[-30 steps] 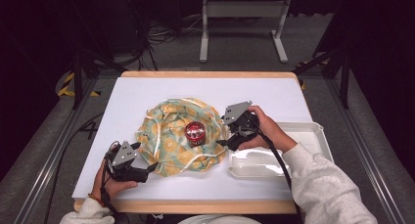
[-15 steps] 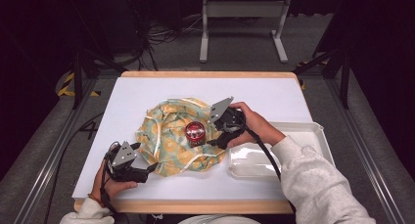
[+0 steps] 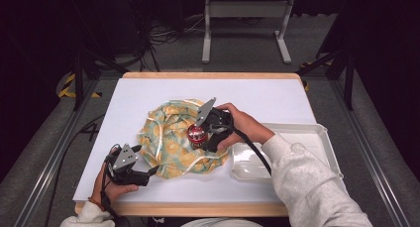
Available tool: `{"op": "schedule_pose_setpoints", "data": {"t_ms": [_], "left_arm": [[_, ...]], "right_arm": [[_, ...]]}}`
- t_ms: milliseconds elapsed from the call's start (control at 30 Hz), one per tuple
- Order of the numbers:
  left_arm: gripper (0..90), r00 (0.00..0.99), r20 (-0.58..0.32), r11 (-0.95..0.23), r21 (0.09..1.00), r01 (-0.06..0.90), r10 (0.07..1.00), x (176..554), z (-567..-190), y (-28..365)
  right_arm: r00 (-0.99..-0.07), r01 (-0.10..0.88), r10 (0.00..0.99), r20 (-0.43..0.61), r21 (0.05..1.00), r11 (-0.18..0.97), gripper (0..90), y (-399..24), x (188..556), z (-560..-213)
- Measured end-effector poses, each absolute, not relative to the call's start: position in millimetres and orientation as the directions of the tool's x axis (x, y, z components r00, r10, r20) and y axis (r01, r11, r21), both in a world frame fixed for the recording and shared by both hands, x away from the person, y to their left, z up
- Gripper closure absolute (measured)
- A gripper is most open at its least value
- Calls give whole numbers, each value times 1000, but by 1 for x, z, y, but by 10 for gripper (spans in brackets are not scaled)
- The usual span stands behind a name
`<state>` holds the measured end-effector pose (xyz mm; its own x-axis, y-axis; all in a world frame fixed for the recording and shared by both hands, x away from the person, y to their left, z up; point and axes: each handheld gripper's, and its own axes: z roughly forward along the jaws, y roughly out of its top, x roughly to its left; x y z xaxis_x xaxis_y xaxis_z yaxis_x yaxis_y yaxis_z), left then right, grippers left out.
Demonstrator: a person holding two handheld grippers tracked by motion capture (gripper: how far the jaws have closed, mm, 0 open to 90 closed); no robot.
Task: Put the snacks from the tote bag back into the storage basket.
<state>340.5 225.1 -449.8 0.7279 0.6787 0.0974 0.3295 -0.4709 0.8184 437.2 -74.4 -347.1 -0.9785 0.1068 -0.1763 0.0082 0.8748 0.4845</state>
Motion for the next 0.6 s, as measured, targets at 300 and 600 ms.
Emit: {"op": "schedule_pose_setpoints", "data": {"t_ms": [300,600], "left_arm": [[78,727,97,-470,818,330,679,337,-450,225],[78,721,95,-463,822,332,686,334,-450,230]], "right_arm": [[-972,103,181,-151,420,901,156,-60,448,-360],[-966,162,229,-121,407,899,199,-49,464,-365]]}}
